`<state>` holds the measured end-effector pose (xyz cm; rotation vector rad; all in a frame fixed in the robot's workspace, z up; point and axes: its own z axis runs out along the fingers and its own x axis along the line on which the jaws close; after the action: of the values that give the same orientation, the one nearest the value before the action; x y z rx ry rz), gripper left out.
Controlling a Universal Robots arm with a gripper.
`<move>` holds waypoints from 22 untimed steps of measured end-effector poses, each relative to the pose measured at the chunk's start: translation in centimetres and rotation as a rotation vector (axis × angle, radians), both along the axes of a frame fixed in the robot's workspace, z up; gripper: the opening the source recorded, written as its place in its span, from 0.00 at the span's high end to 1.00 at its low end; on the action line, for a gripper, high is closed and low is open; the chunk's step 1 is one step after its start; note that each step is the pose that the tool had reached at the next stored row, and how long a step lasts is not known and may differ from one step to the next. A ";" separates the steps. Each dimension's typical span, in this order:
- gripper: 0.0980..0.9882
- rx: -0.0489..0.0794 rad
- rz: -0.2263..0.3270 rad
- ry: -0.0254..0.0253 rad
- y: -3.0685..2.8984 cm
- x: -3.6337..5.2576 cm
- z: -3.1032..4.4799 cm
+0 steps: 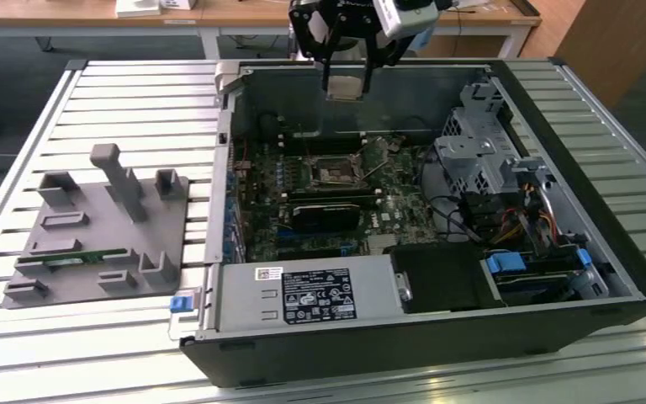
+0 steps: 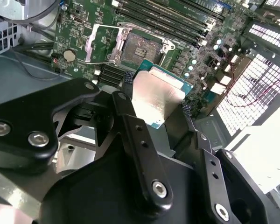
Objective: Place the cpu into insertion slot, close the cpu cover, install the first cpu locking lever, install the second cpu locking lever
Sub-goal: 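Place the cpu into insertion slot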
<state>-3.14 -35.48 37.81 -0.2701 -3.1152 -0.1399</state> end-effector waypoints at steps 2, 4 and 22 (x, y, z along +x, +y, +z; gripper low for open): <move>0.52 0.000 -0.011 0.0000 0.00 0.00 -0.01; 0.52 0.000 -0.027 0.0001 0.00 0.00 -0.02; 0.52 0.000 -0.140 0.0000 0.00 0.00 -0.08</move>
<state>-3.14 -35.48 37.72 -0.4883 -3.0948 -0.1412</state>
